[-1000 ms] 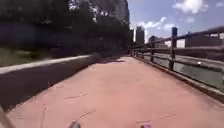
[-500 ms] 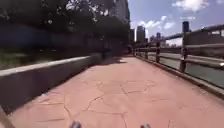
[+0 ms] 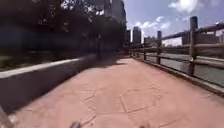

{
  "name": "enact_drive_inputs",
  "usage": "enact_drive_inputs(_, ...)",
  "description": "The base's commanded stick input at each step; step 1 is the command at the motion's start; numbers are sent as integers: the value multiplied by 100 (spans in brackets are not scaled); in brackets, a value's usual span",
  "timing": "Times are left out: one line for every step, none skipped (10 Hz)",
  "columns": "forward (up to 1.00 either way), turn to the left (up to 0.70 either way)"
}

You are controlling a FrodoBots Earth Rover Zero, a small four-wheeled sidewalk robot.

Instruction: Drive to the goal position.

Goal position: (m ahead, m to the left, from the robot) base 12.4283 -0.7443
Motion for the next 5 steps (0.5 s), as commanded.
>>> enact_drive_inputs(100, 0)
enact_drive_inputs(100, 0)
enact_drive_inputs(100, 0)
enact_drive_inputs(100, -7)
enact_drive_inputs(100, -40)
